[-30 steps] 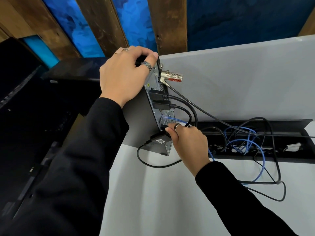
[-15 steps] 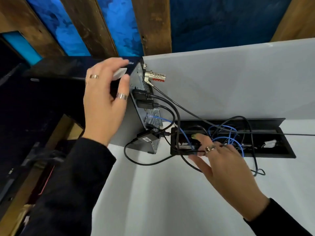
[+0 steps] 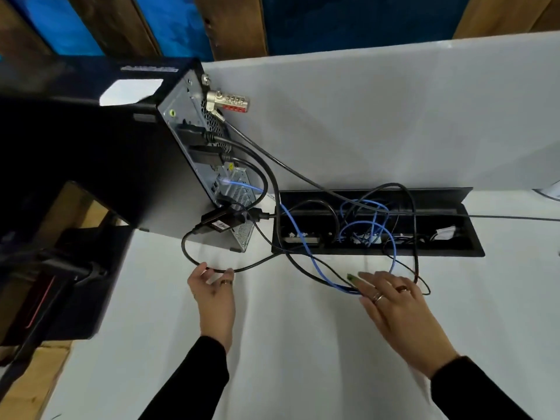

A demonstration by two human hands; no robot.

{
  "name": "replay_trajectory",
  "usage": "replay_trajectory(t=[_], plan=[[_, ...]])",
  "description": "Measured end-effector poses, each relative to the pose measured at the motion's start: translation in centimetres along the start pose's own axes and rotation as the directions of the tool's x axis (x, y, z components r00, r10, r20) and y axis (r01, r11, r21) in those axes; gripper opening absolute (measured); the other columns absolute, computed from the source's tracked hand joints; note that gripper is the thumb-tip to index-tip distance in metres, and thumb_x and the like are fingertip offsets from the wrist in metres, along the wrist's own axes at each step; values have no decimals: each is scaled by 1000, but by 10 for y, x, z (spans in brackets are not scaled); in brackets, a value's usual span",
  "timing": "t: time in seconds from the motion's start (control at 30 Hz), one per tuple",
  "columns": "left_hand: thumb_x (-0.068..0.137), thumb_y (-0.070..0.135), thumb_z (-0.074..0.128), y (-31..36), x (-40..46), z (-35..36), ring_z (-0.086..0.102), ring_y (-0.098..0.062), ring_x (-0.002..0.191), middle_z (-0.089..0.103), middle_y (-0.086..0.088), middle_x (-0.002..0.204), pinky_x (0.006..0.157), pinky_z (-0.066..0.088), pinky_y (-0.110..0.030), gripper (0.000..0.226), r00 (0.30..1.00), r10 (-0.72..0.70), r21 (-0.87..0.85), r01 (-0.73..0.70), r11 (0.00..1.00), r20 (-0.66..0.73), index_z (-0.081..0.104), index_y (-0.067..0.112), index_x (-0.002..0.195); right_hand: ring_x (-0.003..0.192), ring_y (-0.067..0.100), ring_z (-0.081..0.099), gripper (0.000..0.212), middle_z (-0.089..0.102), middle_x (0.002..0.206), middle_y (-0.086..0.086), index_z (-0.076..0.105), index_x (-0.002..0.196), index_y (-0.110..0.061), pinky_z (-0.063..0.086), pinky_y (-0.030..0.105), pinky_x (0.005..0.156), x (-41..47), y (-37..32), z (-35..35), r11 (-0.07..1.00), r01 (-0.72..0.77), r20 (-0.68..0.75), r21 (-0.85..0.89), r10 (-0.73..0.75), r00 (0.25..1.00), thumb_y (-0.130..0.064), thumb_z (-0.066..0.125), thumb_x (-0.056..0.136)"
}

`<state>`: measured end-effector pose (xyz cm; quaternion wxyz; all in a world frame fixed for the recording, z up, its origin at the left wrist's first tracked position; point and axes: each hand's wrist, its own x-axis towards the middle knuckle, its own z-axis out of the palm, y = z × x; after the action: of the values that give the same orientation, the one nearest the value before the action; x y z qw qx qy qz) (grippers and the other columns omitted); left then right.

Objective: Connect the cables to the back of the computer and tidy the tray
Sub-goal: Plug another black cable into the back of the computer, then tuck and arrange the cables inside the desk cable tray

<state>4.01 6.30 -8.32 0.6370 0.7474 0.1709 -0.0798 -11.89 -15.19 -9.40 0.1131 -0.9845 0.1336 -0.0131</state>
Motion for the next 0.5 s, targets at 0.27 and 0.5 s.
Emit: replay_trajectory(t=[0.27, 0.5], plan=[[93, 10, 53, -16, 48, 7, 54, -15, 100, 39, -4, 131, 84, 50, -34, 71, 984, -80, -107, 63, 992, -158, 8, 28, 146, 76, 18, 61, 41, 62, 88, -5, 47, 121, -31, 37, 31, 70, 9, 4, 32, 998, 55, -74, 37, -52, 996, -40, 12, 99], [102, 15, 29, -33, 43, 6, 57, -12, 63, 66, 2, 74, 63, 44, -25, 30, 988, 27, -126, -47, 991, -154, 52, 29, 90, 69, 19, 55, 35, 58, 82, -3, 44, 124, -17, 35, 29, 66, 16, 14, 54, 985, 153, -155, -78, -164, 974, -16, 30, 93]])
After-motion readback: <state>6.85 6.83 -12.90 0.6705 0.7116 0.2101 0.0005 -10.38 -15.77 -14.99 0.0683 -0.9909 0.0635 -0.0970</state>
